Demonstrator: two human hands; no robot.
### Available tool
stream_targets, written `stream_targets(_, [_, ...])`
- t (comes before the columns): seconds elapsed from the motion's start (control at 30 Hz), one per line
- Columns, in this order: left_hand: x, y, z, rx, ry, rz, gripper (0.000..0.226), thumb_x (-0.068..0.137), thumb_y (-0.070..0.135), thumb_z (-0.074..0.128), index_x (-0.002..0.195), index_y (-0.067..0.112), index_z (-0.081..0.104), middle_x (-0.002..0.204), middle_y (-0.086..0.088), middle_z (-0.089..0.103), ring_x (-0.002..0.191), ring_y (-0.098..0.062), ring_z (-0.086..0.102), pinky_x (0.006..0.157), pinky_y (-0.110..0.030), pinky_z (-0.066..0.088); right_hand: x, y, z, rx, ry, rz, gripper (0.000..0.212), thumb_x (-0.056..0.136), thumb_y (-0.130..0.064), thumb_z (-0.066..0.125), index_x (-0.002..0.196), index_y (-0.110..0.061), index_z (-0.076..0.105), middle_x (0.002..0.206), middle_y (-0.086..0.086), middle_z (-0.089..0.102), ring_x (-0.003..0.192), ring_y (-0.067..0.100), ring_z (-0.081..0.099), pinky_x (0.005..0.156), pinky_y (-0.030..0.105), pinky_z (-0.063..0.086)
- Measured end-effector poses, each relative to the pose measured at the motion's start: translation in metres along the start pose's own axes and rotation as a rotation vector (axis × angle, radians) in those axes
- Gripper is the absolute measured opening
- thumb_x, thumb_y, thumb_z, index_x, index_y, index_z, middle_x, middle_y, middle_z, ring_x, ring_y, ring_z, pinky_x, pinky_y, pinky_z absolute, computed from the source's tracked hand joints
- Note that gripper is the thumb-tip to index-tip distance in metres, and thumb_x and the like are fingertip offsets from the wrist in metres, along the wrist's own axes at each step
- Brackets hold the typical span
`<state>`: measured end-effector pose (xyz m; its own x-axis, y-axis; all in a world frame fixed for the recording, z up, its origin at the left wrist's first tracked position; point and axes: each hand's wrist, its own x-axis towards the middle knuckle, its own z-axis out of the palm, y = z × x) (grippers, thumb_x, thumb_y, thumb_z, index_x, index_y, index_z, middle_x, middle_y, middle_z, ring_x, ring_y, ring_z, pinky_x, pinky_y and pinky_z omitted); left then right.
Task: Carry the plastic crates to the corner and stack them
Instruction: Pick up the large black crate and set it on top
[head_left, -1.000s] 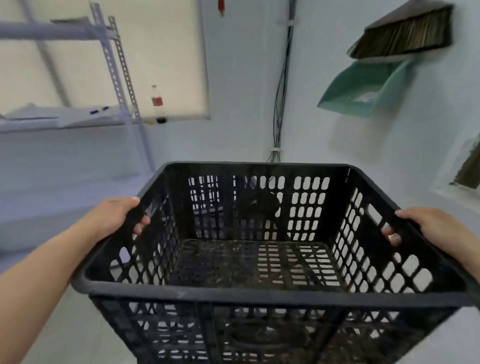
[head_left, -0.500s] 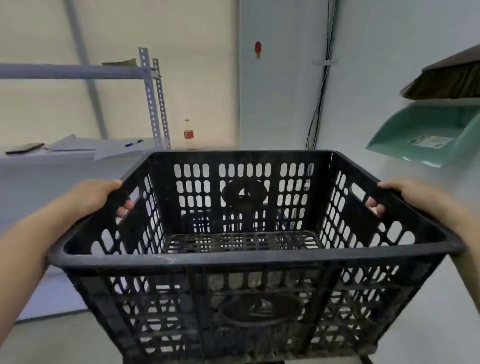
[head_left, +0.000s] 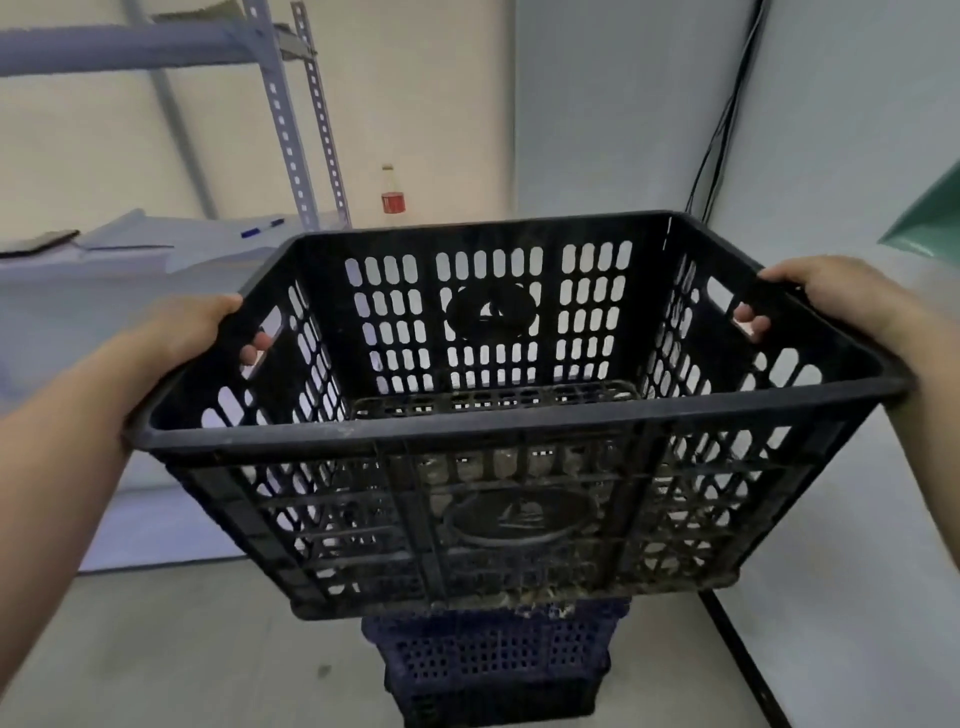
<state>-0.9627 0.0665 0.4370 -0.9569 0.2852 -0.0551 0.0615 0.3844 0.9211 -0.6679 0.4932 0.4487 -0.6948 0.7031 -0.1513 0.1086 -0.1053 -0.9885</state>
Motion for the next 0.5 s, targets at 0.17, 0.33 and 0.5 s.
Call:
stream_targets(0.17, [0.039,-0.008,0.016,0.097,0.043,-0.036,0.046,0.101,0.032,0.031,0.088,0.002,0.063,0.049,0.003,0.067,0.04,-0.01,0.057,0.041,-0.018,0.045,0.055,-0.004,0.012,-0.042,-0.019,-0.003,0.026,0.097,-0.02,0.041,0.097,0.002,0.055,0.073,0.014,0.06,0.039,0.015,0.055,0.044,0.018,0.05])
stream_targets(0.33, [0.067,-0.02,0.024,0.114,0.04,-0.072,0.049,0.099,0.034,0.035,0.095,-0.002,0.067,0.071,-0.01,0.068,0.055,-0.022,0.059,0.053,-0.027,0.047,0.082,0.008,0.031,-0.061,-0.013,0.003,0.025,0.097,-0.02,0.043,0.091,0.0,0.056,0.066,0.012,0.064,0.039,0.014,0.055,0.044,0.019,0.05])
stream_targets(0.5, [0.088,-0.027,0.026,0.107,0.03,-0.081,0.04,0.098,0.027,0.036,0.09,0.001,0.065,0.058,-0.001,0.069,0.042,-0.01,0.059,0.042,-0.017,0.046,0.099,0.019,0.044,-0.047,-0.013,0.016,0.025,0.097,-0.019,0.043,0.092,0.003,0.055,0.052,0.007,0.066,0.039,0.013,0.056,0.046,0.017,0.05])
